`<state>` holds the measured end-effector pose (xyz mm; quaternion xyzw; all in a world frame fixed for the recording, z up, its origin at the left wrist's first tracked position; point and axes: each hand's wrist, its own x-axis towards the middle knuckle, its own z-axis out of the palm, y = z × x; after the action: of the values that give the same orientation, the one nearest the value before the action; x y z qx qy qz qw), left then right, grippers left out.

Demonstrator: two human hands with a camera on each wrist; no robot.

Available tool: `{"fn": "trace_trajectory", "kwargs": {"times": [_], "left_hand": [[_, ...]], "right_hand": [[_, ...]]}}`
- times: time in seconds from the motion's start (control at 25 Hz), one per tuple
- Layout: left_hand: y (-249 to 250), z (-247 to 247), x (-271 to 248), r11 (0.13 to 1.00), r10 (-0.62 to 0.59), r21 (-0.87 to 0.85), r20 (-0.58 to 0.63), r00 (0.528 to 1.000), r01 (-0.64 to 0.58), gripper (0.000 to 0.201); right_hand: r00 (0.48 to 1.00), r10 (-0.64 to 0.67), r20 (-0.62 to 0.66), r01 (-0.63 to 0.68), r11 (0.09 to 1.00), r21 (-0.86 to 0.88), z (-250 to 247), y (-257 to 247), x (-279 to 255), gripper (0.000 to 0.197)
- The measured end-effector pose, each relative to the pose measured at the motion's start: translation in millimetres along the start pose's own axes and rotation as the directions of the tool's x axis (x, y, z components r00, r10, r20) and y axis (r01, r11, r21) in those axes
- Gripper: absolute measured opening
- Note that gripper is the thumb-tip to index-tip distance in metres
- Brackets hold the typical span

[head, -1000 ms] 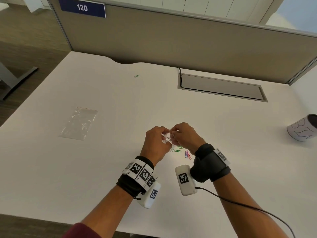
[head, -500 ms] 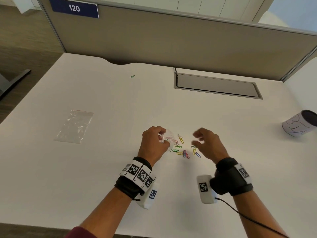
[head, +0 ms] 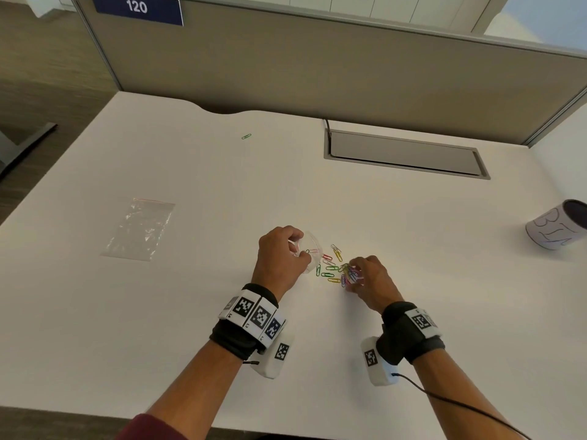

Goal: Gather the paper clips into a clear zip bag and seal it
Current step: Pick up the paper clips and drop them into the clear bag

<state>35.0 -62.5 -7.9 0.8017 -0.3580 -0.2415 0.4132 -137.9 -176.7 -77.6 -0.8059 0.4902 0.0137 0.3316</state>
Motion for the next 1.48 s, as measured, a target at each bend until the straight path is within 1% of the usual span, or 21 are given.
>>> {"fn": "trace_trajectory", "kwargs": {"times": [0.04, 0.12, 0.2, 0.28, 0.32, 0.4, 0.44, 0.52, 0.6, 0.64, 0.68, 0.76, 0.84, 0.96, 1.08, 1.16, 1.24, 1.32, 1.4, 1.44, 1.48], "left_hand": [[-0.5, -1.5, 0.5, 1.0, -0.002, 0.001, -0.007, 1.0, 0.002, 0.033], [-1.8, -4.6, 1.0, 1.0, -0.01, 0.004, -0.02, 1.0, 0.01, 0.033], [-3.1, -6.8, 2.2, 1.0, -0.009, 0.005, -0.033, 0.999, 0.009, 0.033], [-3.4, -7.3, 3.3, 1.0, -0.006, 0.006, -0.04, 0.999, 0.006, 0.033], [-3.3, -7.4, 3.4, 1.0, -0.003, 0.006, -0.04, 0.999, 0.003, 0.033], [-2.6, -6.5, 4.0, 1.0, 0.005, 0.005, -0.037, 0.999, -0.005, 0.033], [-2.5, -6.7, 4.3, 1.0, 0.005, 0.005, -0.038, 0.999, -0.005, 0.033], [-2.7, -7.8, 4.8, 1.0, 0.002, 0.007, -0.044, 0.999, -0.001, 0.032], [-3.0, -7.9, 5.9, 1.0, 0.0, 0.012, -0.047, 0.999, 0.0, 0.032], [-3.0, -7.7, 6.5, 1.0, -0.001, 0.015, -0.048, 0.999, 0.001, 0.032], [-3.0, -7.9, 7.0, 1.0, -0.002, 0.015, -0.049, 0.999, 0.003, 0.032], [-3.0, -7.7, 7.9, 1.0, -0.005, 0.01, -0.051, 0.999, 0.006, 0.032], [-2.9, -7.5, 8.4, 1.0, -0.004, 0.012, -0.048, 0.999, 0.005, 0.032], [-2.2, -8.1, 9.0, 1.0, -0.004, 0.01, -0.053, 0.999, 0.004, 0.031], [-1.4, -7.6, 9.5, 1.0, -0.003, 0.003, -0.049, 0.999, 0.003, 0.031], [-1.1, -6.7, 9.3, 1.0, -0.004, 0.006, -0.047, 0.999, 0.004, 0.03], [-1.4, -6.9, 9.2, 1.0, -0.009, 0.006, -0.049, 0.999, 0.009, 0.03], [-2.0, -7.7, 9.1, 1.0, -0.014, 0.002, -0.05, 0.999, 0.014, 0.03], [-2.6, -9.3, 8.7, 1.0, -0.014, -0.002, -0.054, 0.998, 0.014, 0.031], [-3.3, -9.7, 8.6, 1.0, -0.014, -0.007, -0.056, 0.998, 0.014, 0.031], [-3.7, -9.6, 8.6, 1.0, -0.014, -0.012, -0.056, 0.998, 0.013, 0.031]], "right_hand": [[1.0, -0.004, 0.011, 0.004, 1.0, 0.017, -0.2, -2.6, 2.5, 0.062], [0.999, 0.04, 0.017, -0.04, 0.999, 0.029, -1.5, -3.4, 4.7, 0.072], [0.998, 0.067, 0.022, -0.067, 0.998, 0.009, 2.8, -7.6, 4.1, 0.065], [1.0, 0.011, 0.017, -0.011, 1.0, -0.005, 11.1, -17.6, 5.7, 0.052], [0.999, -0.031, 0.008, 0.031, 1.0, -0.002, 14.4, -22.7, 7.1, 0.051], [0.993, -0.113, -0.017, 0.113, 0.994, 0.001, 14.3, -28.8, 11.3, 0.061], [0.988, -0.157, 0.003, 0.157, 0.987, -0.032, 12.2, -30.1, 13.7, 0.069], [0.968, -0.211, 0.134, 0.234, 0.955, -0.184, 8.5, -32.4, 18.5, 0.08], [0.947, -0.209, 0.243, 0.283, 0.901, -0.328, 9.1, -33.1, 23.6, 0.073], [0.943, -0.225, 0.247, 0.305, 0.883, -0.357, 10.5, -32.6, 26.3, 0.066], [0.94, -0.262, 0.218, 0.326, 0.876, -0.356, 12.3, -32.0, 28.3, 0.058], [0.934, -0.338, 0.116, 0.357, 0.885, -0.298, 15.4, -28.5, 29.2, 0.047], [0.93, -0.365, 0.033, 0.362, 0.898, -0.249, 16.8, -25.4, 28.5, 0.037], [0.936, -0.353, -0.008, 0.337, 0.9, -0.275, 17.4, -27.0, 29.8, 0.026], [0.943, -0.333, -0.028, 0.304, 0.888, -0.344, 17.1, -33.9, 31.2, 0.025], [0.955, -0.293, -0.052, 0.259, 0.903, -0.343, 17.9, -38.1, 31.6, 0.026], [0.962, -0.257, -0.087, 0.22, 0.926, -0.306, 18.8, -39.6, 32.4, 0.025], [0.976, -0.17, -0.137, 0.142, 0.971, -0.193, 16.7, -36.8, 34.2, 0.023], [0.982, -0.021, -0.186, 0.032, 0.998, 0.053, 10.8, -34.6, 35.1, 0.018], [0.98, 0.053, -0.194, -0.01, 0.976, 0.217, 6.3, -35.6, 34.1, 0.015], [0.977, 0.107, -0.187, -0.026, 0.921, 0.389, 0.4, -38.1, 31.9, 0.013]]}}
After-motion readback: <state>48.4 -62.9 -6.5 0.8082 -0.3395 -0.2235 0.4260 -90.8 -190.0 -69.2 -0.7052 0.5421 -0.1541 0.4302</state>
